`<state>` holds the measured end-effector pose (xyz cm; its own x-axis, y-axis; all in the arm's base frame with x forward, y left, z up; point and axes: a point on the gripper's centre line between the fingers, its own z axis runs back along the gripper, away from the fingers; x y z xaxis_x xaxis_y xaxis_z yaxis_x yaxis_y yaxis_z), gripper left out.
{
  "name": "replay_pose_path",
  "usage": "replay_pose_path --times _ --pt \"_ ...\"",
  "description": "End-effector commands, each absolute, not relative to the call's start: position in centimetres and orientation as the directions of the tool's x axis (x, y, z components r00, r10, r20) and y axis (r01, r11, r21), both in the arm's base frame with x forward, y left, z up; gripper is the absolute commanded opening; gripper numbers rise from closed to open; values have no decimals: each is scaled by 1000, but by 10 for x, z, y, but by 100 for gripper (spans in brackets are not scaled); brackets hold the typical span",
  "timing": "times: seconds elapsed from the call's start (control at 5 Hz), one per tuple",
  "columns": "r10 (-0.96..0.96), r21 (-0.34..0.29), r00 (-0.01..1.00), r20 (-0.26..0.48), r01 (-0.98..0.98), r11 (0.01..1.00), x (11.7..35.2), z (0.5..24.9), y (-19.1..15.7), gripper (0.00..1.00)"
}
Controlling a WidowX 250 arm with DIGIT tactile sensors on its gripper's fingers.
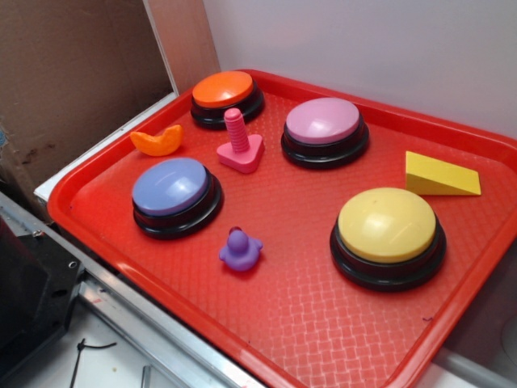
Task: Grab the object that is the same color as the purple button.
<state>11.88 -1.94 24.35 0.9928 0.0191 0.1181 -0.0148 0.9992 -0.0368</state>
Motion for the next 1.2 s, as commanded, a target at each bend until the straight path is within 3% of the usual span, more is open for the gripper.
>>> replay_pose_path --times 0.0,0.2,0.4,0.6,0.8,1.0 --pt "19 -37 993 118 -15 999 119 244 -19 100" --pt "19 -37 993 118 -15 999 119 244 -19 100" --pt "-178 -6 973 149 181 983 146 253 -57 100" --pt "-369 29 921 125 369 929 175 249 -104 100" --pt "-504 49 863 20 503 863 189 216 -124 100" --pt "-526 3 846 -87 528 849 182 164 -93 100"
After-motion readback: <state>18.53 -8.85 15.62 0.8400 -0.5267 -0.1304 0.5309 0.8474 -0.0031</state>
